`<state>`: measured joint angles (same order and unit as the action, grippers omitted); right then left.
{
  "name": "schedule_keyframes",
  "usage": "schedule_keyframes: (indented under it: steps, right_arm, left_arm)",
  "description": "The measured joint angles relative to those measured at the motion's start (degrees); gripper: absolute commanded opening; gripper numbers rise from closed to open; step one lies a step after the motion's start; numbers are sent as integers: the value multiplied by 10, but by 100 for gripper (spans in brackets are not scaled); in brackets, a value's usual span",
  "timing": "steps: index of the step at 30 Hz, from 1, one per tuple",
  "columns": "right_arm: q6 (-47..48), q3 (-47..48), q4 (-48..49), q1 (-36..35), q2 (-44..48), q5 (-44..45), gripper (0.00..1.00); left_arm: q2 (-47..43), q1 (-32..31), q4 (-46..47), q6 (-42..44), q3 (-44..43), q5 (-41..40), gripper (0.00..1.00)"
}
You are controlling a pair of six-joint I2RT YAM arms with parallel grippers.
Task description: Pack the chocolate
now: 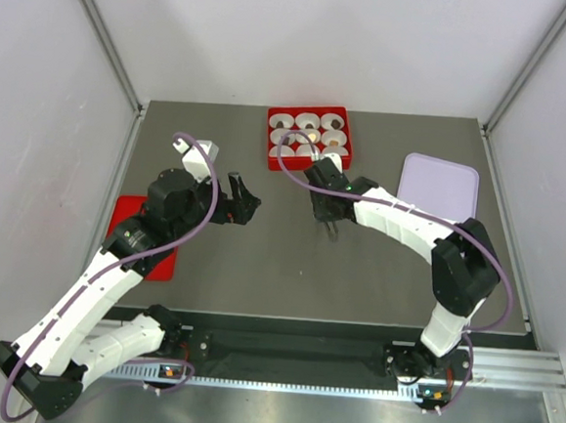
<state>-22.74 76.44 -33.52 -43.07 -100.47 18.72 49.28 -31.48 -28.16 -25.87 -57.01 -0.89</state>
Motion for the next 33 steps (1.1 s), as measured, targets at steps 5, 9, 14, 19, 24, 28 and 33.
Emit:
schedule_keyframes:
  steps: [5, 9, 14, 19, 24, 28, 33]
  right_arm:
    - [0, -3, -2, 0, 5, -3, 36]
    - [1, -3, -6, 0, 15, -3, 34]
    - [3, 14, -20, 0, 20, -2, 34]
    - [11, 52, -31, 2, 20, -3, 33]
    - [23, 113, -39, 8, 14, -6, 34]
    - [33, 145, -32, 10, 5, -22, 39]
    - [38, 139, -25, -1, -7, -42, 39]
  left_arm:
    - [0, 0, 0, -4, 0, 0, 96]
    - [0, 0, 0, -6, 0, 0, 96]
    - [4, 0, 0, -6, 0, 0, 96]
    - [8, 0, 0, -6, 0, 0, 96]
    - [10, 0, 0, -6, -3, 0, 96]
    - [12, 0, 0, -6, -5, 0, 96]
    - [12, 0, -1, -3, -8, -7, 96]
